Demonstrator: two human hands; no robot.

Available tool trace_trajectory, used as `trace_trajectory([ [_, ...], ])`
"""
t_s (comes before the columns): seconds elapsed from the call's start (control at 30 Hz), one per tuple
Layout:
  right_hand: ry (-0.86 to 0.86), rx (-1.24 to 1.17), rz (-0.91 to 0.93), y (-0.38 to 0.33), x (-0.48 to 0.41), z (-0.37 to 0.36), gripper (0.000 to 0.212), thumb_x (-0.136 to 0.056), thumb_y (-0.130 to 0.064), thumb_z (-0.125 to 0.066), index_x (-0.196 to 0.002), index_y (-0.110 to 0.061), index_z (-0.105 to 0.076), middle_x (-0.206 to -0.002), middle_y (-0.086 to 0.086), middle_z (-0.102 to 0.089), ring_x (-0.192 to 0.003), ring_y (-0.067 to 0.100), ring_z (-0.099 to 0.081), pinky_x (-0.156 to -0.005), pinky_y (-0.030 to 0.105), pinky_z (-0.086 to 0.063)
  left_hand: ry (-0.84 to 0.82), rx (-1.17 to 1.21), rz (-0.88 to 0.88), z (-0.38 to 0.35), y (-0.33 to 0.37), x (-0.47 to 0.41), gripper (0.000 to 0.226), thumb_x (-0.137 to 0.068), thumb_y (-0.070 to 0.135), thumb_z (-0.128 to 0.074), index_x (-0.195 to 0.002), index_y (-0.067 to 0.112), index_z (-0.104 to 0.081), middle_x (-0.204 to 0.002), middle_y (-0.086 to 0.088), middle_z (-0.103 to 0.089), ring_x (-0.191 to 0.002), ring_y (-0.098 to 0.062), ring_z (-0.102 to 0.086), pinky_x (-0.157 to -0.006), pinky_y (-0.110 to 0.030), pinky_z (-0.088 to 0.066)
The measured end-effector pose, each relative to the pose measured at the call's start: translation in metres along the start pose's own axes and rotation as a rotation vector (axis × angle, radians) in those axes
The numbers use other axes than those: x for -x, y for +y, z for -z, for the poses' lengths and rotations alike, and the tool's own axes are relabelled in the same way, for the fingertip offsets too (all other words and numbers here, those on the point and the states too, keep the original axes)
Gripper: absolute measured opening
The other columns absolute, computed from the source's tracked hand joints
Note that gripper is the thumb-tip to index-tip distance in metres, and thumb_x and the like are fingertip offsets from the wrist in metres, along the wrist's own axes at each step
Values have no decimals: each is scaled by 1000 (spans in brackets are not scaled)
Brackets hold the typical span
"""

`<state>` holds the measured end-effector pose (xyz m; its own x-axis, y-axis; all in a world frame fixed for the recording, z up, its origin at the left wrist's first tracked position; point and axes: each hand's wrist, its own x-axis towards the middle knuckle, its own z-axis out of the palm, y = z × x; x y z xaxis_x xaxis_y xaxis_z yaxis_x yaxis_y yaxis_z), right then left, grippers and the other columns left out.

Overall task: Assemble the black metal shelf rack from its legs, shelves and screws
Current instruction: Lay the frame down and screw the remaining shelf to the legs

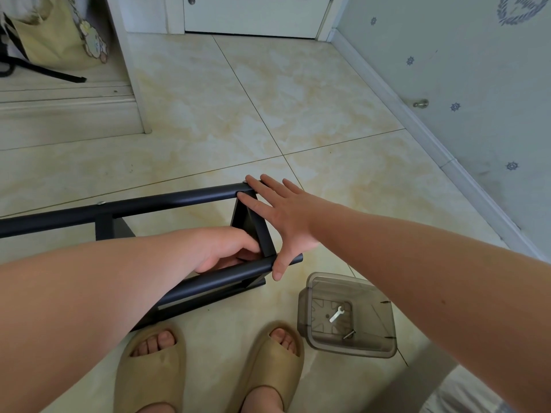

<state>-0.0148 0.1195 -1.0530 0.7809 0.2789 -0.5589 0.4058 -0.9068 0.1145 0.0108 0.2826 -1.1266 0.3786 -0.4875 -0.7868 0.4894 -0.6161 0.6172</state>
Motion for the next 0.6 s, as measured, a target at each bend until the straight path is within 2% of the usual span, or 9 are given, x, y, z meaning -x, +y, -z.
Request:
trace_trajectory([
  [0.07, 3, 2, -1, 0, 0, -1, 161, -43, -89, -74, -156, -30, 25, -161, 1, 36, -151, 25, 28, -123, 48, 9, 22, -78, 8, 1, -1, -1, 40, -95, 22, -62, -129, 1, -62, -132, -19, -63, -126, -37, -57, -110, -50, -43],
  [0.17, 3, -2, -1, 0, -1, 0, 162, -42, -89, -74, -156, -31, 25, -161, 0, 37, -151, 25, 28, -123, 48, 9, 23, -128, -14, 1, -1, -4, 42, -93, 25, -64, -128, 3, -63, -133, -21, -62, -126, -40, -56, -110, -54, -42],
  [0.43, -4, -4, -4, 0, 0, 0, 161, -43, -89, -74, -156, -31, 25, -161, 0, 38, -151, 24, 29, -124, 48, 9, 17, -30, 6, 2, 0, -4, 41, -91, 16, -66, -129, 1, -62, -132, -21, -63, -125, -37, -58, -110, -50, -44],
  [0.53, -5, -6, -5, -1, 1, 1, 162, -43, -88, -75, -156, -31, 25, -161, 0, 37, -151, 24, 29, -125, 48, 8, -16, 58, 20, 2, -1, -4, 41, -92, 13, -63, -131, -1, -60, -132, -20, -63, -111, -31, -64, -106, -43, -48],
  [0.6, -5, -4, -5, -1, 1, 1, 162, -43, -88, -75, -156, -31, 25, -161, 0, 37, -151, 24, 29, -125, 48, 8, -1, 57, 6, 2, -2, -4, 40, -93, 15, -63, -131, -1, -60, -132, -20, -63, -111, -31, -64, -106, -43, -48],
])
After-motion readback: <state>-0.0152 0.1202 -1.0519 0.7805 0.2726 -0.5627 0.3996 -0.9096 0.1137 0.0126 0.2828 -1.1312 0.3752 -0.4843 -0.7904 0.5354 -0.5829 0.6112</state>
